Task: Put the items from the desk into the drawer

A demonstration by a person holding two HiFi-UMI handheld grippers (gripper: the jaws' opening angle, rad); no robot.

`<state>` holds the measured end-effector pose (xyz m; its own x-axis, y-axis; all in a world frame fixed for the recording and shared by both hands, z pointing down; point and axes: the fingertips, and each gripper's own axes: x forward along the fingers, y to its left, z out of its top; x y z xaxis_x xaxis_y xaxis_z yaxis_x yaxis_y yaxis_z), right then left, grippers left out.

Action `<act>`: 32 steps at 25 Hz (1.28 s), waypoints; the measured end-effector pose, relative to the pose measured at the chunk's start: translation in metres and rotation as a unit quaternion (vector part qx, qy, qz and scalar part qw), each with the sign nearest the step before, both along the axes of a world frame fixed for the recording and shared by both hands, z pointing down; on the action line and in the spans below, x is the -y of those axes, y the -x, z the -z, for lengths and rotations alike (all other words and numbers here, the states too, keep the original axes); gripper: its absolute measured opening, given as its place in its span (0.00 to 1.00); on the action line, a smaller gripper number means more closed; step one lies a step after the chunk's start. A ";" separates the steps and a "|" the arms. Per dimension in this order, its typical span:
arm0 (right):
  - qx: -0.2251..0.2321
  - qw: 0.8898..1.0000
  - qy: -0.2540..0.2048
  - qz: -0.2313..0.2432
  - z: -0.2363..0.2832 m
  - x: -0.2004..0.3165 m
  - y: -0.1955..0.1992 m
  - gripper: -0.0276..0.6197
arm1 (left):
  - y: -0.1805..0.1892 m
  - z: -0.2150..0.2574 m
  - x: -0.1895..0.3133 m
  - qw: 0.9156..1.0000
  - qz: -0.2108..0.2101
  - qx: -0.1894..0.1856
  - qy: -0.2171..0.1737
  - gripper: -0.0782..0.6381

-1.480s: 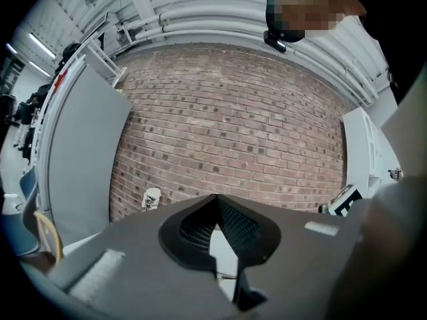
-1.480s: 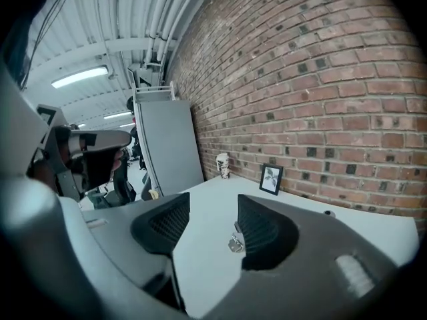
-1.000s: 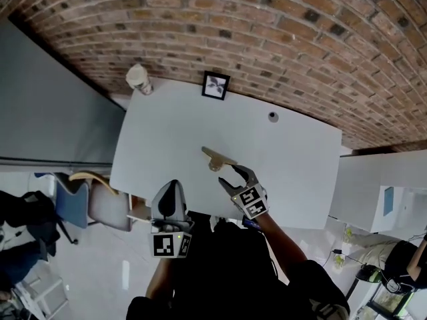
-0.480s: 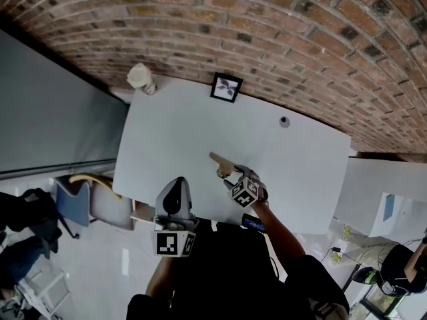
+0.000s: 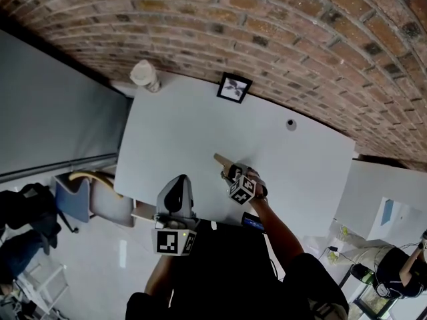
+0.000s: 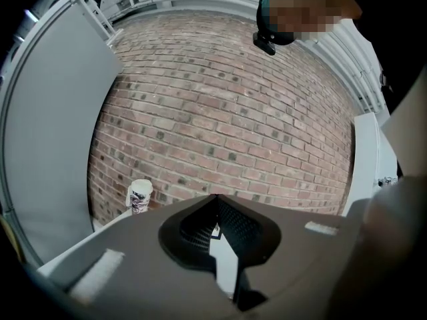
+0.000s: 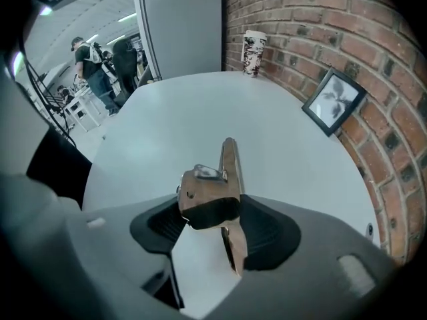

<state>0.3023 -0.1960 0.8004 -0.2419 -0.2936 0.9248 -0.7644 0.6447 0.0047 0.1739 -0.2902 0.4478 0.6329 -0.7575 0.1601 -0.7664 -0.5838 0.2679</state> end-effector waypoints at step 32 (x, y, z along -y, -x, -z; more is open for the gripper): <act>0.046 0.991 -0.129 -0.004 0.106 -0.051 -0.013 0.19 | 0.010 0.047 -0.150 0.996 0.046 -0.003 -0.071 0.14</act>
<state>0.3152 -0.1449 0.6946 -0.3190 -0.5188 0.7931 -0.7744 0.6251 0.0974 0.1640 -0.1405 0.4010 0.5603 -0.8272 0.0436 -0.8170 -0.5432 0.1934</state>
